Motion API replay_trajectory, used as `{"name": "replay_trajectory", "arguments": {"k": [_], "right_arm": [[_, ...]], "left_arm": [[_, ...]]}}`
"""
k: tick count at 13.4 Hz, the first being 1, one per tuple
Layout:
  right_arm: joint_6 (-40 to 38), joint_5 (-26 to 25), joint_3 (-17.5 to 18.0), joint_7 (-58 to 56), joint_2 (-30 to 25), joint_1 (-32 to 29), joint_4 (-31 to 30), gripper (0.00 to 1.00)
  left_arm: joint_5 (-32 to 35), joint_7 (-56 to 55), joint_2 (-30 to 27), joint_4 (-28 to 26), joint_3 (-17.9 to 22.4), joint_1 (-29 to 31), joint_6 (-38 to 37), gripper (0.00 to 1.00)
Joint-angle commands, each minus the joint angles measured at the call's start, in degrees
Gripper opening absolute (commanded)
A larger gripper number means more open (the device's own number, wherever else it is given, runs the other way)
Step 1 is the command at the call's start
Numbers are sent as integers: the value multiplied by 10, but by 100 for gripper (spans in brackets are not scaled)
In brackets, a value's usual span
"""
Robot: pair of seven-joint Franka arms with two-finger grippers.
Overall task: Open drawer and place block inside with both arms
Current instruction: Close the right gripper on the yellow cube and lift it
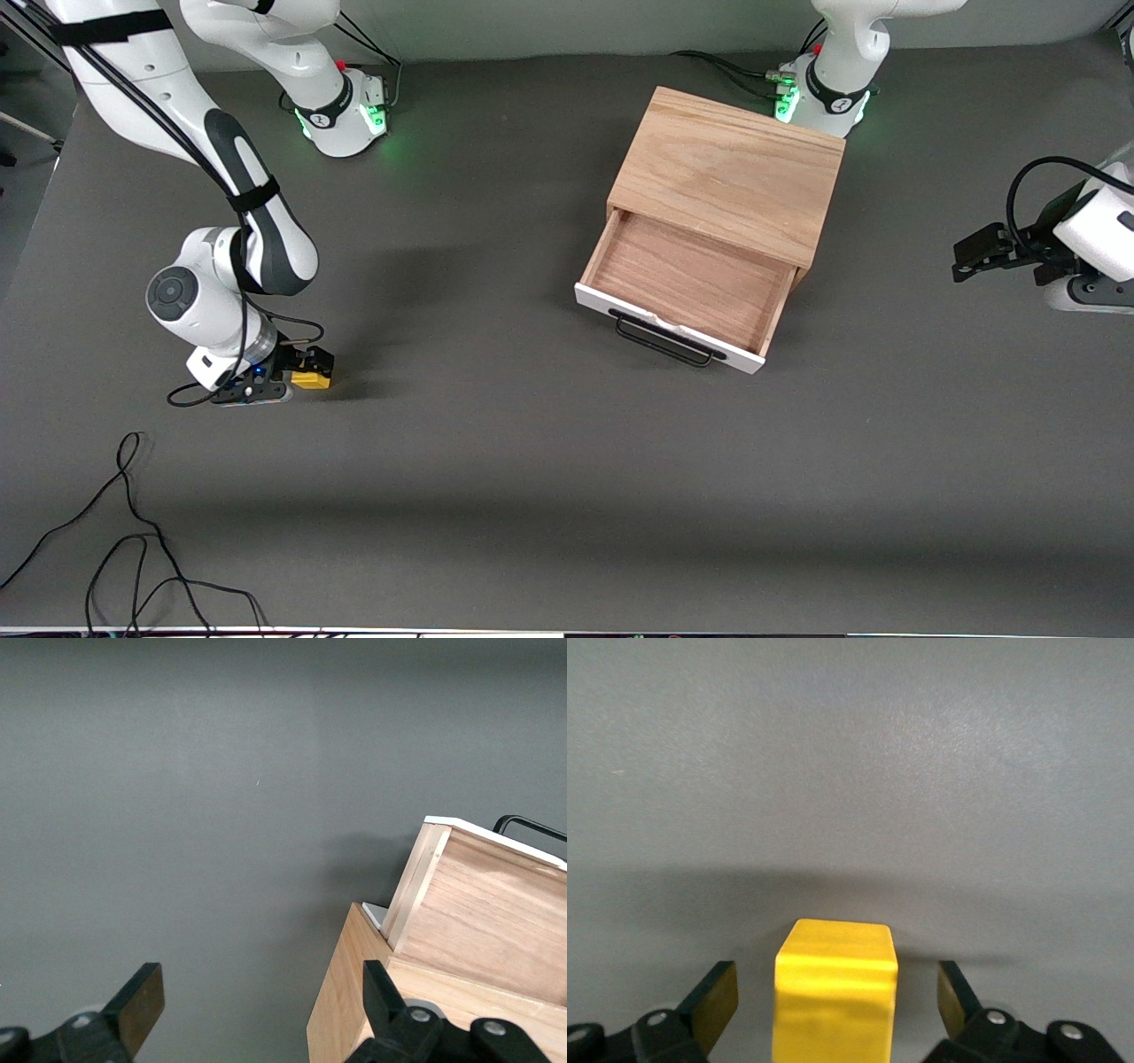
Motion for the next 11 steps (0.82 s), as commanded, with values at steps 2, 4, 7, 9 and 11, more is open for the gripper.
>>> {"name": "replay_trajectory", "arguments": {"k": [2,4,7,9,11], "right_arm": [[6,0,1,-8,2,1,0,39],[-2,1,2,-3,1,1,4,19],[-76,16,6,-1,-5,1,49,10],[-171,36,18,13,-6,1,124,9],[-275,37,27,51,-6,1,214,9]], "left_arm": [[0,-3,-18,-16,-6,6,1,100],[2,0,-18,-16,-6,6,-1,100],[10,0,-19,-16,-5,6,-4,100],[10,0,-19,-16,-5,4,-6,100],[10,0,-19,-15,-5,5,-8,100]]}}
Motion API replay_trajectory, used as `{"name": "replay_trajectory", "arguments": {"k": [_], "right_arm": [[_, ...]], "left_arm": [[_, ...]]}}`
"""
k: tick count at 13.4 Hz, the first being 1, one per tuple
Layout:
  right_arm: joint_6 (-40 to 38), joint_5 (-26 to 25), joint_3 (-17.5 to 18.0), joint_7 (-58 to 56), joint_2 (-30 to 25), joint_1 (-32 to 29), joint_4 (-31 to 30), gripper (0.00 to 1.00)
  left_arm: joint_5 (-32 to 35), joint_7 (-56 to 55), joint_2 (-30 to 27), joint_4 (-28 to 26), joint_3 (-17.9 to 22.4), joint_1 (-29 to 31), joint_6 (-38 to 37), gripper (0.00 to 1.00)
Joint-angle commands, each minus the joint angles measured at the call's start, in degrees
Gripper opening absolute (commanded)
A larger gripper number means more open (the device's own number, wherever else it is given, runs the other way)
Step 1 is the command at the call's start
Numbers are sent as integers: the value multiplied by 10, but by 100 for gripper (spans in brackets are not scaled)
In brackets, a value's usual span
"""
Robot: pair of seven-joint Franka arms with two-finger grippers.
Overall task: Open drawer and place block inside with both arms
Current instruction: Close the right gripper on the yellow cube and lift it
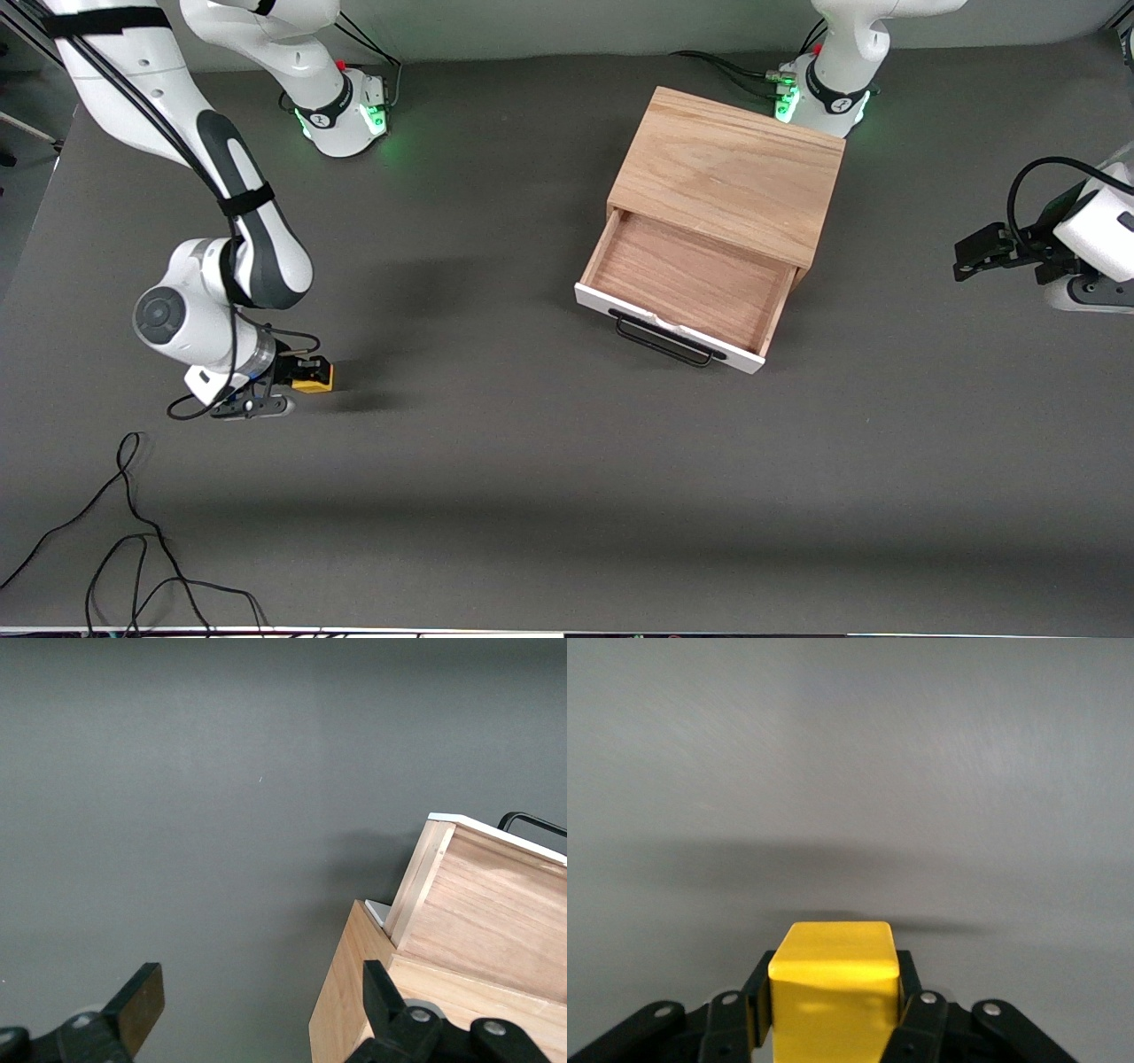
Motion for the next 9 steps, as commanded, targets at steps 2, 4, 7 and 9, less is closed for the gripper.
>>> {"name": "replay_trajectory", "arguments": {"k": [2,4,7,9], "right_arm": [[-205,11,26,85,4,0,194,5],[-292,11,56,171,21,0,294,5],[-364,14,116,309,48,0,400,5],[-368,12,177,415,60,2,439,5]], "left_arm": [[7,-1,-19,-13,-5,4,-5,100],[7,-1,-17,-13,-5,4,-5,100],[7,-1,-17,-14,-5,5,-6,100],[7,-1,-17,-14,-5,4,-7,100]]}}
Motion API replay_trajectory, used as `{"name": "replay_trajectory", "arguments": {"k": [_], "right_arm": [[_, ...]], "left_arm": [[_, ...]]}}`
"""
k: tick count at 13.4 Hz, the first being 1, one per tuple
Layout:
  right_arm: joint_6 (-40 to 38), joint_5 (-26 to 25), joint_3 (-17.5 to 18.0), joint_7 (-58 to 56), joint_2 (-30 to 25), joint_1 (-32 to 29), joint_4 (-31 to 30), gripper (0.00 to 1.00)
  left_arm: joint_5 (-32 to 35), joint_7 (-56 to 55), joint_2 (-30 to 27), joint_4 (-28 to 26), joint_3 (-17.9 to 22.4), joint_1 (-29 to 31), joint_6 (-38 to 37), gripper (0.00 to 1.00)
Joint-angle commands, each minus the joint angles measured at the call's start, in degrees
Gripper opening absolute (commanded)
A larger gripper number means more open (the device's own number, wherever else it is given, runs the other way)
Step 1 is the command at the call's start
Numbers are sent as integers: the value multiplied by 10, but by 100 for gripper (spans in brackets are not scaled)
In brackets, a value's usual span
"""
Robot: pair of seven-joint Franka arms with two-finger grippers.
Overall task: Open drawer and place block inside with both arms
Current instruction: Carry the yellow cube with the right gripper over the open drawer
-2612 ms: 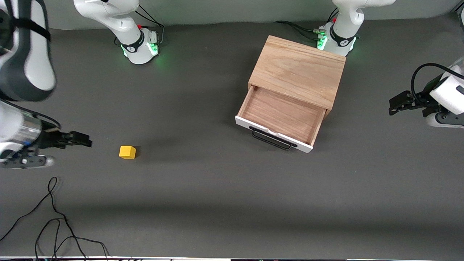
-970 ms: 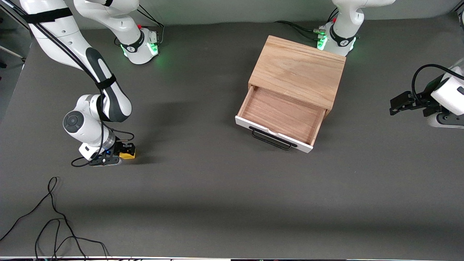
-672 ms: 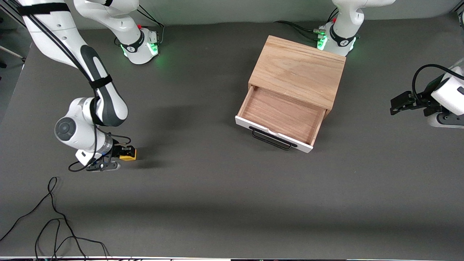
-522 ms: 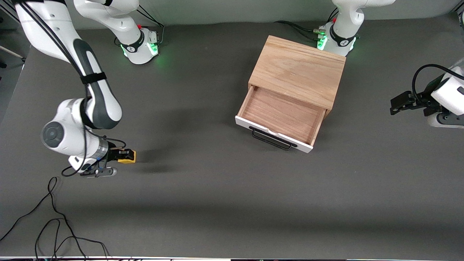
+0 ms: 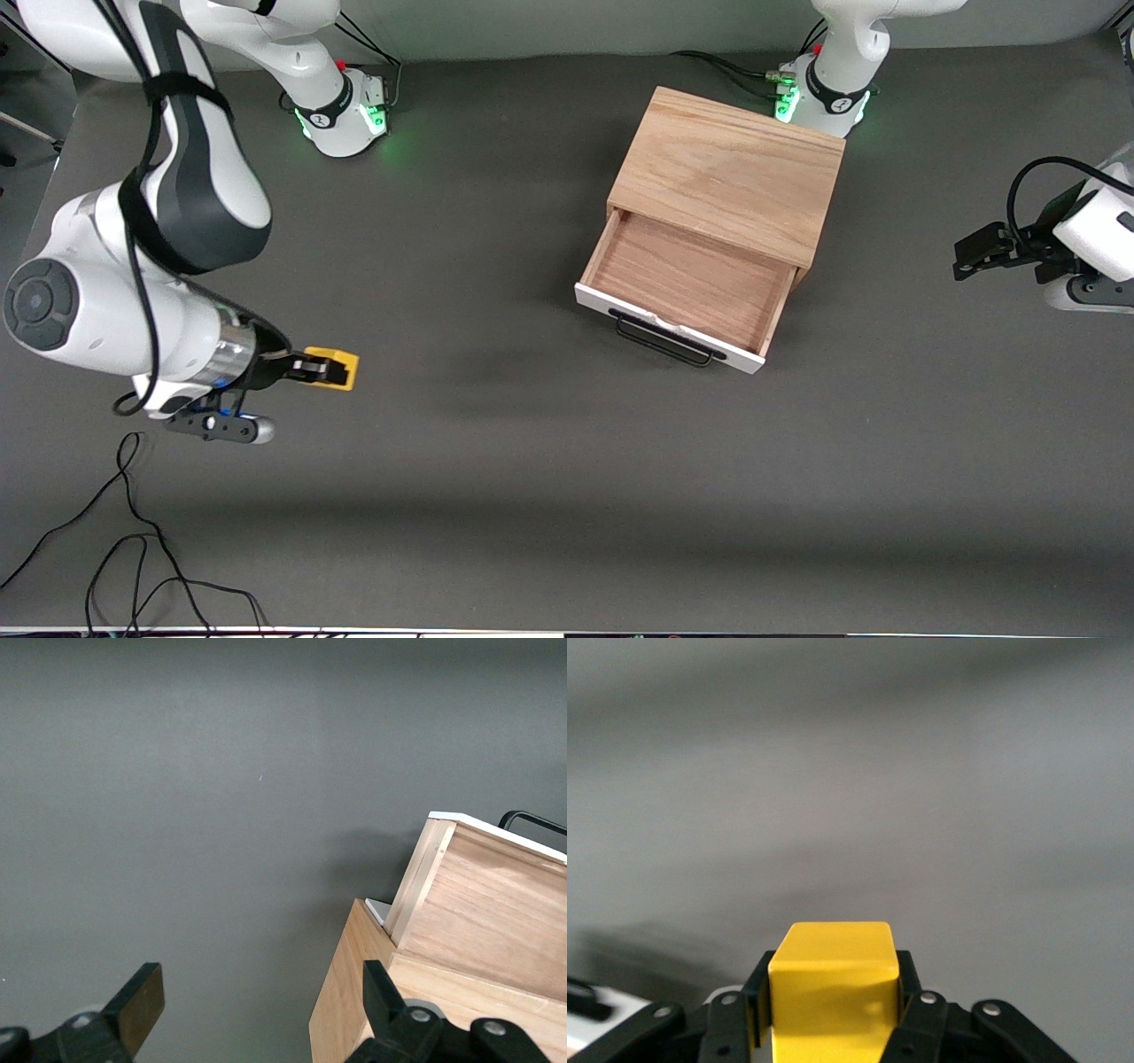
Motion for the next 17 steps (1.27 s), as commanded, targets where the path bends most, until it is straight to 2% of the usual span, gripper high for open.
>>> {"name": "replay_trajectory", "arguments": {"k": [1,3,7,9,12,14,17], "right_arm": [[-20,6,63,134,48,7,94,5],[-19,4,94,226,69,37,141,6],[29,-16,85,340,114,157,185,6],[59,-55,84,350,131,212,185,5],[122,-110,82,425,172,285,186,5],[147,-150,83,438,201,313,187,5],[180,-184,71,456,237,355,187,5]], "left_arm": [[7,-1,-17,-14,-5,5,-6,100],[7,0,-16,-13,-5,4,-8,100],[7,-1,-14,-14,-5,4,-8,100],[7,-1,-15,-13,-5,4,-8,100],[7,-1,-15,-13,-5,3,-9,100],[7,-1,-15,-13,-5,2,-9,100],[7,-2,-15,-13,-5,2,-9,100]]}}
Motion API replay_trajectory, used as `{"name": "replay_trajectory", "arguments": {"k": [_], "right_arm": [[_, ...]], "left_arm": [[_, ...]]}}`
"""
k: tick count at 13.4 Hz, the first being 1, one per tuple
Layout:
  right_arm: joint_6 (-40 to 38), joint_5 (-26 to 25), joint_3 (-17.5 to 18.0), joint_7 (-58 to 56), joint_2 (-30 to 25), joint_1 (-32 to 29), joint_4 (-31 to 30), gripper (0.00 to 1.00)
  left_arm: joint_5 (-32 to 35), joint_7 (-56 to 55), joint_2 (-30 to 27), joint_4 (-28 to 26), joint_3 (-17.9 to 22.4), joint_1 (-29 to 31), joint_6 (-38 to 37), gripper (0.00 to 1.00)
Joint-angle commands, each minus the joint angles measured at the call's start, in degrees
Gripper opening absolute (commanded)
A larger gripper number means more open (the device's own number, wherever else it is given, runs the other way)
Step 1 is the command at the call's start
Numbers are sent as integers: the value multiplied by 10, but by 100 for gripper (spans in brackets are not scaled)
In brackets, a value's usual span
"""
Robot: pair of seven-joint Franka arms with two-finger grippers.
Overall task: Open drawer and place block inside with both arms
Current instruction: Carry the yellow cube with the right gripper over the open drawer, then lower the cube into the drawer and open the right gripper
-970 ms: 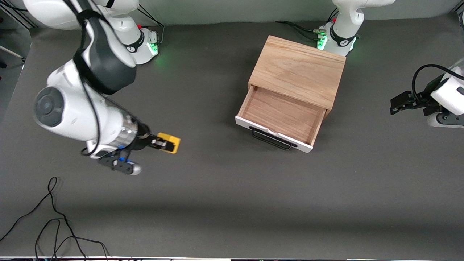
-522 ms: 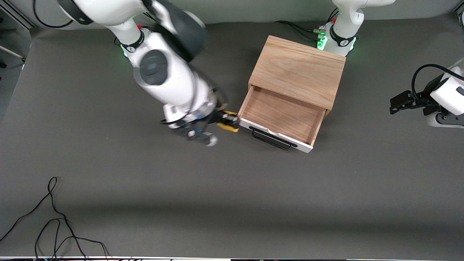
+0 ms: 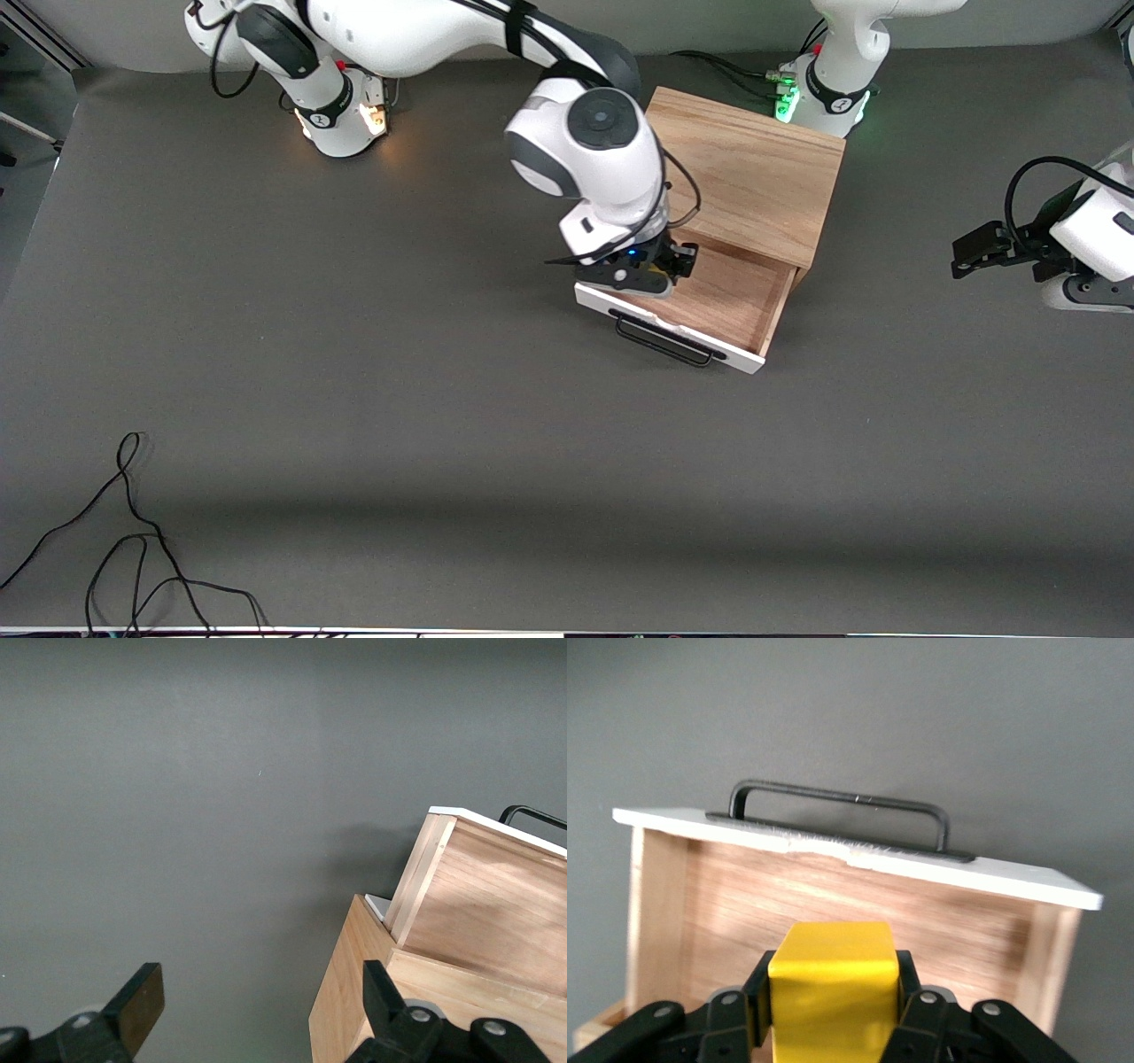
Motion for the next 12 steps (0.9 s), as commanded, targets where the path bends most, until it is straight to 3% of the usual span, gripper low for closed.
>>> {"name": "replay_trajectory", "arguments": {"k": [1,7,8,9,11,12], "right_arm": [[20,-30,-10,23,42,22,31,6],[30,-35,-12,23,67,35,27,19],[33,-35,-11,23,69,35,26,29],[33,-35,-12,23,70,35,26,30],[33,-40,-12,23,74,35,25,60],[33,-61,-11,23,74,36,24,100]], "left_arm": [[7,-2,-14,-12,-4,2,-4,100],[7,-3,-13,-13,-4,1,-4,100],[7,-4,-14,-13,-4,0,-4,100],[7,-4,-13,-13,-4,0,-4,100],[7,-4,-13,-13,-4,-2,-4,100],[7,-6,-13,-13,-4,-2,-4,100]]}}
